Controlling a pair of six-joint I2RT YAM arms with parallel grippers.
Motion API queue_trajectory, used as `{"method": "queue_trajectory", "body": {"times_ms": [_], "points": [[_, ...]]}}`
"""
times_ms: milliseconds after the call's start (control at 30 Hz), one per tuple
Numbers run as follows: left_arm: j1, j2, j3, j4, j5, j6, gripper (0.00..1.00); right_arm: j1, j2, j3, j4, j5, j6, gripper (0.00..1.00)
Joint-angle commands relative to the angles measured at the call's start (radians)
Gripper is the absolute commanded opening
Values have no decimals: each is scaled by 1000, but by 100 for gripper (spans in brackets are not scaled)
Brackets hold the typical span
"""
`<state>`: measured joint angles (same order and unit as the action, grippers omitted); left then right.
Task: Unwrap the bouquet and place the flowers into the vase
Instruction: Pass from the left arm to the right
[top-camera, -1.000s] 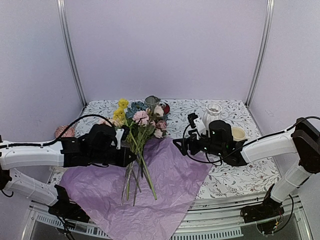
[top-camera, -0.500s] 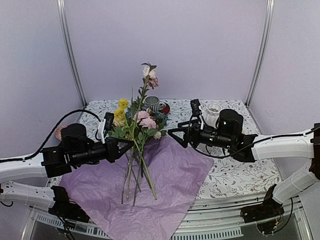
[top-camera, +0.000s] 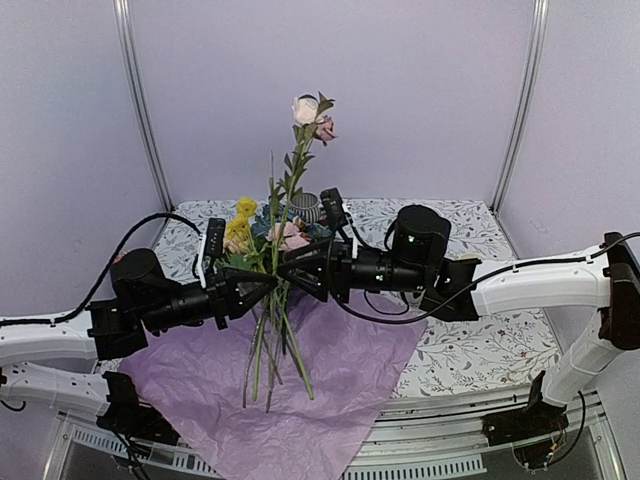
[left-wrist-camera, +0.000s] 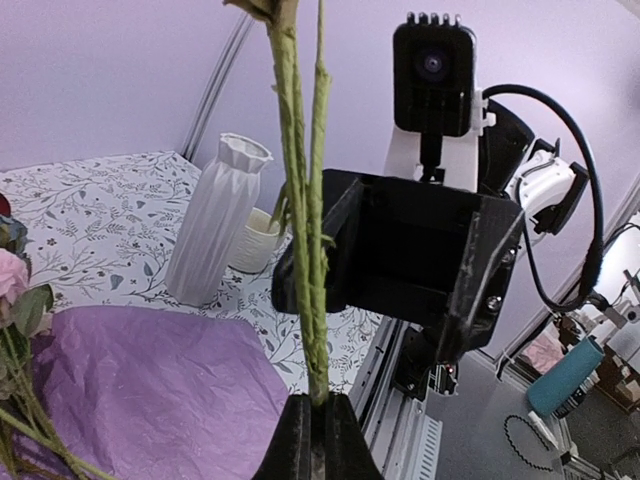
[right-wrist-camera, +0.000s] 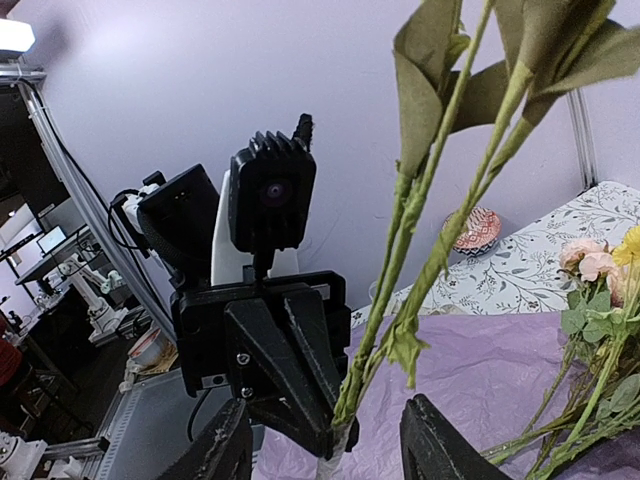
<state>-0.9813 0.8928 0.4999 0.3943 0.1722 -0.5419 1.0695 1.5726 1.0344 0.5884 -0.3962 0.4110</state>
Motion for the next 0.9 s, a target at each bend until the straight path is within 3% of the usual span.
{"method": "queue_trajectory", "body": {"times_ms": [0,333,400,467,533,633,667,867], "points": [[-28,10,-7,51,35,36,0,7,33,51,-11,-22,2,49],[-45,20,-11,56,43,46,0,10,50,87,-22,-2,-1,32],[-46,28,-12,61,53,50,0,10,47,86,-23,5,-3,22],[-48,36,-10,61,57,50,0,10,37,79,-32,31,-7,5],[-49,47,-8,56,57,51,13,10,21,70,-49,62,-14,3],[-49,48,-4,30,17,43,54,6,-24,51,-101,143,-57,3],[-50,48,-3,19,-3,42,63,5,-46,46,-126,188,-86,3],[-50,10,-2,-77,-145,38,94,-37,-186,62,-354,573,-228,3]]}}
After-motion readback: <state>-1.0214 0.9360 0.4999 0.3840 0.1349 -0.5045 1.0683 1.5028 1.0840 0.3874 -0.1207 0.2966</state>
